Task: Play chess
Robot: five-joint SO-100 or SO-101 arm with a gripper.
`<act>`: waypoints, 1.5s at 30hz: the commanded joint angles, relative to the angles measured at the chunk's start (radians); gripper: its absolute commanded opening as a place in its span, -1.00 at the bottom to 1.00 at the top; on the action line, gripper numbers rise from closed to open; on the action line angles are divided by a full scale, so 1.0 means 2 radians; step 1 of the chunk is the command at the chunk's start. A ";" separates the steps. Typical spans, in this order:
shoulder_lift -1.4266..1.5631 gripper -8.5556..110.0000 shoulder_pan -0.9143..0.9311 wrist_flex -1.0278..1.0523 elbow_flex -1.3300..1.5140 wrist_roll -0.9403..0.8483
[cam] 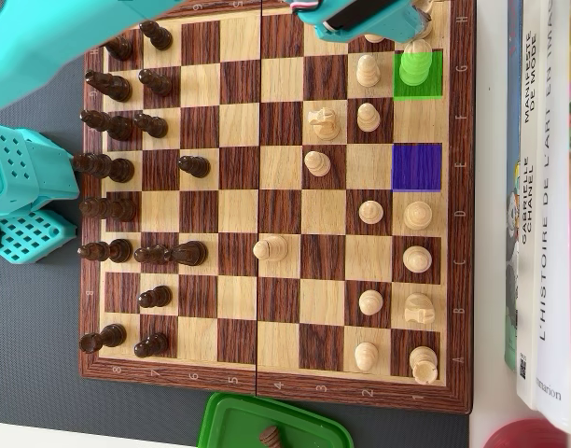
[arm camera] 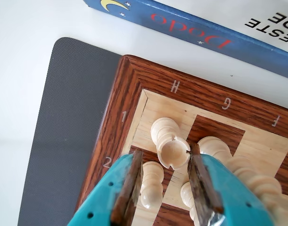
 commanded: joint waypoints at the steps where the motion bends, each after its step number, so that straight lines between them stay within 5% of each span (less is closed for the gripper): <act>1: 0.007 -0.61 0.004 -0.007 -0.025 0.002; 45: -0.018 -0.70 0.008 -0.019 -0.041 -0.002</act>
